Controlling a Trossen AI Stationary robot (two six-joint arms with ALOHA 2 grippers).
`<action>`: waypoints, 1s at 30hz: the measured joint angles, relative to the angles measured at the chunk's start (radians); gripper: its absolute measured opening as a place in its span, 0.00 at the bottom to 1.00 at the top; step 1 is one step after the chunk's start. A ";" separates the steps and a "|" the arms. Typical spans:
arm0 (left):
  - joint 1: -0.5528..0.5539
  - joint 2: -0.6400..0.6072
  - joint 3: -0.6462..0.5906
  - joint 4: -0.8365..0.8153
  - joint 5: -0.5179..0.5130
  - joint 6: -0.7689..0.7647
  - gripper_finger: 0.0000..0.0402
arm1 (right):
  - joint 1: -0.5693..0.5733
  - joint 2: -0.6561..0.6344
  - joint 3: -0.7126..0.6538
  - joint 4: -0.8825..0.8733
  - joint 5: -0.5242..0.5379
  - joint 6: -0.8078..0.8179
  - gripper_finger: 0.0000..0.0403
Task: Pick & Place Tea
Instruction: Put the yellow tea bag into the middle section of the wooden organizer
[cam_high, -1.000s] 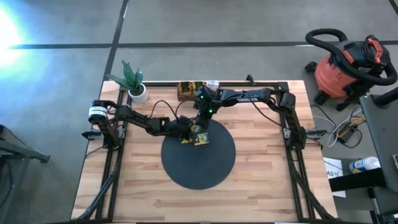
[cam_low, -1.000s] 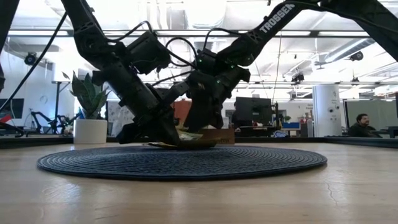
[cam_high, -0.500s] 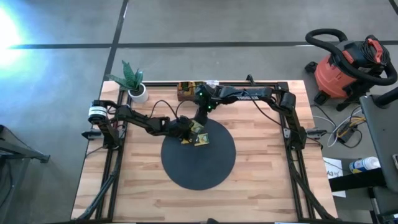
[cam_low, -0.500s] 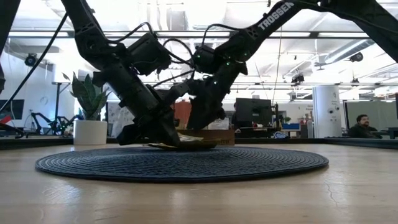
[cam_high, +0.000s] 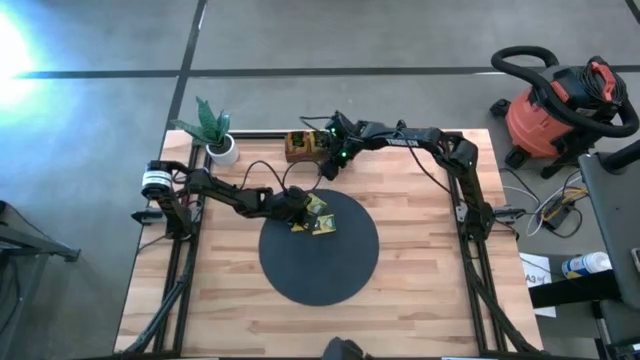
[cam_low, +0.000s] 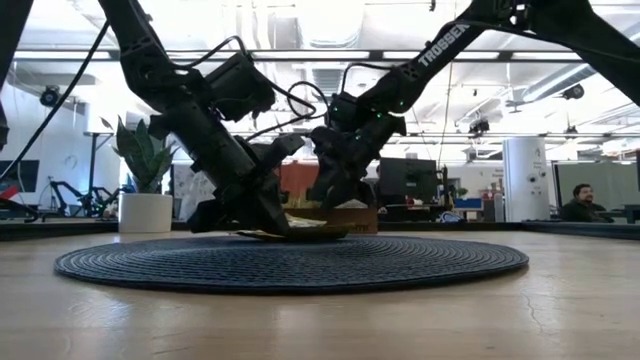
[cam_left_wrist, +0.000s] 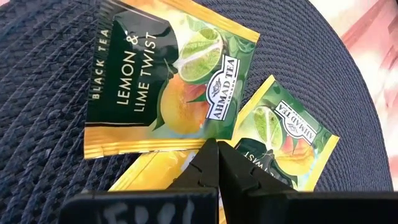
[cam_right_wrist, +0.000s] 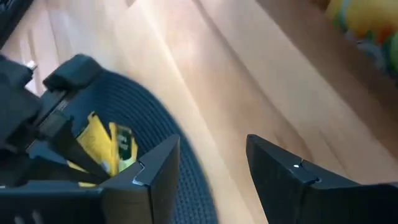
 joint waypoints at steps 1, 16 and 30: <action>0.003 0.000 0.000 0.001 0.003 0.003 0.00 | 0.000 0.000 -0.003 -0.003 -0.004 -0.001 0.45; 0.047 0.001 -0.001 0.010 0.012 0.045 0.00 | 0.099 0.007 -0.017 -0.051 0.069 0.031 0.45; 0.048 0.001 -0.001 0.010 0.011 0.077 0.00 | 0.102 0.007 -0.102 0.010 0.003 0.095 0.45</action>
